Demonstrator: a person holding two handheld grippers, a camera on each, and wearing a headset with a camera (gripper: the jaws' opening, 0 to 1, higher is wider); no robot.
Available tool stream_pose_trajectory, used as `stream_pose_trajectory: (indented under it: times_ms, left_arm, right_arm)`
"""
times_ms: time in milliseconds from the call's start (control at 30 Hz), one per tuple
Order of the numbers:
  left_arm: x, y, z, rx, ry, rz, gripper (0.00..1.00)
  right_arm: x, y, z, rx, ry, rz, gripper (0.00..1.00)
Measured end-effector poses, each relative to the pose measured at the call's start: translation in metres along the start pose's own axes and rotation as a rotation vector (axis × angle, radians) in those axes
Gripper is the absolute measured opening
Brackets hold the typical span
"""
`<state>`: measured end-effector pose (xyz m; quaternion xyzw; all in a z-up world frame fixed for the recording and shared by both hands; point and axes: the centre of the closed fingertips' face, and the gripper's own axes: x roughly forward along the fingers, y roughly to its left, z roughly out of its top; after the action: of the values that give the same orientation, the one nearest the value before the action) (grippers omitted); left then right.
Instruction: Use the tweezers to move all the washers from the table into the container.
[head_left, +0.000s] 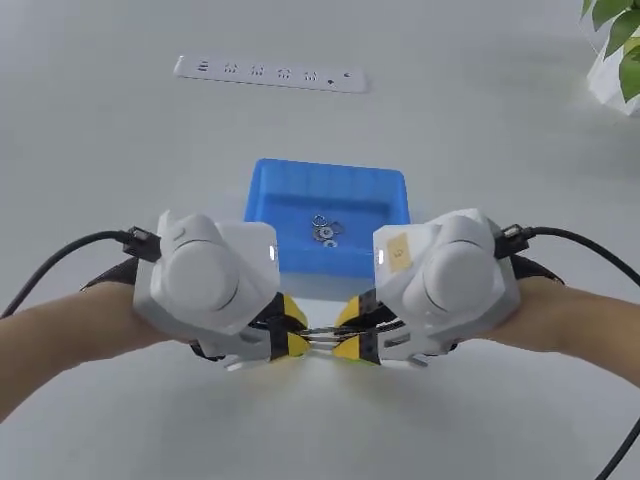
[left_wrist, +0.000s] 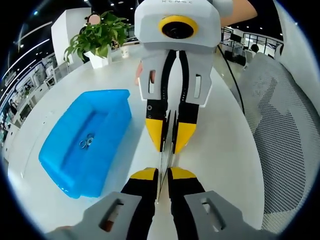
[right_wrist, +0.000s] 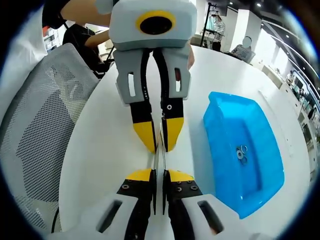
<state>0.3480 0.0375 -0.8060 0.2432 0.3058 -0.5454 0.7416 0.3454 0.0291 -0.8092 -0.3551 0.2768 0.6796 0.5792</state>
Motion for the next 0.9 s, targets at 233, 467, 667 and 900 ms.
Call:
stream_pose_trajectory:
  times_ms: [233, 467, 667, 900]
  left_arm:
    - [0.0, 0.001, 0.001, -0.004, 0.002, 0.001, 0.15]
    - [-0.005, -0.002, 0.001, -0.022, 0.007, -0.005, 0.25]
    - [-0.034, -0.007, 0.002, -0.142, -0.046, 0.007, 0.34]
    - [-0.093, 0.003, 0.033, -0.314, -0.254, 0.155, 0.6]
  right_arm:
    - [0.0, 0.001, -0.001, 0.008, 0.006, -0.002, 0.13]
    - [-0.003, 0.001, -0.005, 0.037, 0.014, -0.023, 0.21]
    - [-0.035, -0.022, 0.016, 0.246, -0.198, -0.176, 0.25]
    - [-0.082, -0.023, 0.03, 0.312, -0.333, -0.281, 0.55]
